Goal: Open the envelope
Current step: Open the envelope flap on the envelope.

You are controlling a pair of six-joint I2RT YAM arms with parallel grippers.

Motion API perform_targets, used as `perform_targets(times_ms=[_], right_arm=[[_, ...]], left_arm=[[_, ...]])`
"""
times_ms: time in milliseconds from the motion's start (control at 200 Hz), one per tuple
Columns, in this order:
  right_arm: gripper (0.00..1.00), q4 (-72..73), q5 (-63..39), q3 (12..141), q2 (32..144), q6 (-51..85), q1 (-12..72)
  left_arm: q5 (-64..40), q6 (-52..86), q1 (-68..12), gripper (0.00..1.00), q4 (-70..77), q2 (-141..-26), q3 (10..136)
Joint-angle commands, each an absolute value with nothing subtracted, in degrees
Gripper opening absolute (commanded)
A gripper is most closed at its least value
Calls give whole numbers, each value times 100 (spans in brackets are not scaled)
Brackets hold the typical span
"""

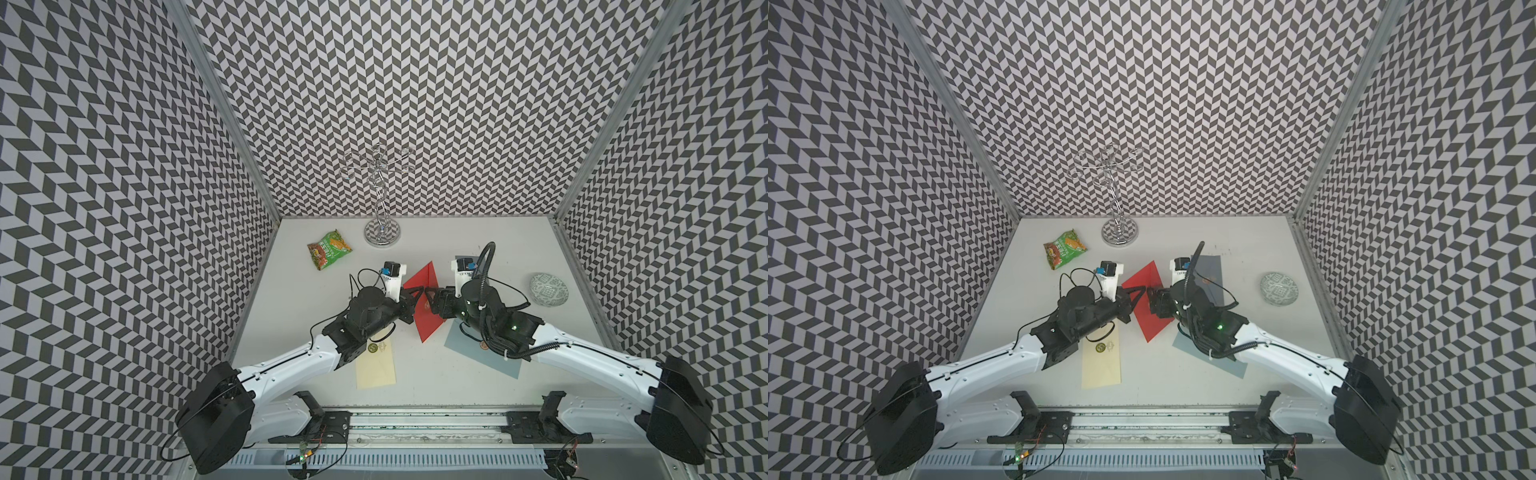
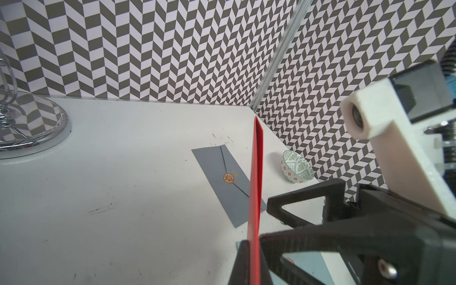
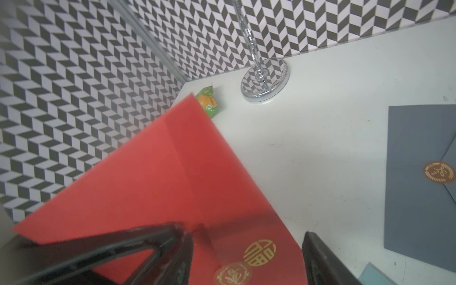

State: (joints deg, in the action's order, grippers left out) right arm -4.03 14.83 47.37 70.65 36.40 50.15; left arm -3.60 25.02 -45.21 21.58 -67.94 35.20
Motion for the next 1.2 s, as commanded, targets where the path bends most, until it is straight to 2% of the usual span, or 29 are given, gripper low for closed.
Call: perform_targets(times_ms=[0, 240, 726, 1197], right_arm=[[72, -316, 1665, 4828, 7034, 4052, 5067], [72, -422, 1817, 5035, 7178, 4038, 5063], [72, -631, 1278, 5313, 7547, 3934, 5069], [74, -945, 1261, 5528, 7801, 3771, 5071]], left_arm=[[-324, 2356, -4487, 0, 1887, -6901, 3945], [-367, 2519, -4486, 0, 1841, -7000, 4021], [-419, 2593, -4492, 0, 1884, -6894, 3985], [-373, 2429, -4497, 0, 2047, -6895, 3925]])
